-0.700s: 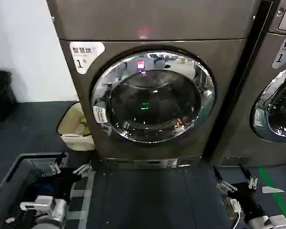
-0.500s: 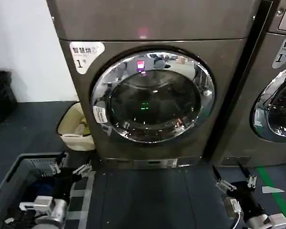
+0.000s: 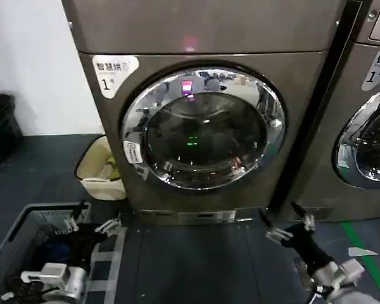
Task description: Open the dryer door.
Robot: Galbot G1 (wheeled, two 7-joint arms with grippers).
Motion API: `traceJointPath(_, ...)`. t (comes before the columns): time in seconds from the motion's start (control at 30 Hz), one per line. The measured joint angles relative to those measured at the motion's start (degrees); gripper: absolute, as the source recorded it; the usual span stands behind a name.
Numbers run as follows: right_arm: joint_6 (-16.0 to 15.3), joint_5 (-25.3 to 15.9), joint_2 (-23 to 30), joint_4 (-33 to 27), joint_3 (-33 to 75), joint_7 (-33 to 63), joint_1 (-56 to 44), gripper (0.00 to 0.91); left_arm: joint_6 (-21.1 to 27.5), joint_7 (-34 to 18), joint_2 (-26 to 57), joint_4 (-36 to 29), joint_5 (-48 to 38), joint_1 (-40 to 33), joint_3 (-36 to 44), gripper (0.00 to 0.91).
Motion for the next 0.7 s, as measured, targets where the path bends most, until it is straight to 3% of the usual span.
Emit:
traceJointPath(0.37,0.1,5.3,-6.5,-3.5,-11.8,-2.9,12.3,0.907,0.2,0.0,0.0,-0.5,-0.1,0.2,0.0,0.907)
traceJointPath(0.7,-0.1,8.9,-7.1,-8.8,-24.7,-5.1,27.4,0.907,0.4,0.0,0.1,-0.9,-0.4,0.6,0.0,0.907)
